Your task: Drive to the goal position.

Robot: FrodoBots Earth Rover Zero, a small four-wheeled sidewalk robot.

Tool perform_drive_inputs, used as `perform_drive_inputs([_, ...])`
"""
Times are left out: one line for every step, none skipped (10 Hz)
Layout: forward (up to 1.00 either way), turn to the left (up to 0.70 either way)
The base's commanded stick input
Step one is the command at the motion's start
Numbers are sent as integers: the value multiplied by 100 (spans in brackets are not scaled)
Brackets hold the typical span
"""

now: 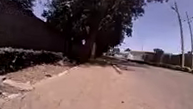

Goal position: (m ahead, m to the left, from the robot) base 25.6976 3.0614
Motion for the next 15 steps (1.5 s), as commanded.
perform_drive_inputs([70,0])
perform_drive_inputs([70,0])
perform_drive_inputs([70,0])
perform_drive_inputs([70,0])
perform_drive_inputs([70,0])
perform_drive_inputs([70,0])
perform_drive_inputs([70,0])
perform_drive_inputs([70,0])
perform_drive_inputs([70,0])
perform_drive_inputs([70,0])
perform_drive_inputs([70,0])
perform_drive_inputs([70,0])
perform_drive_inputs([70,0])
perform_drive_inputs([70,0])
perform_drive_inputs([70,0])
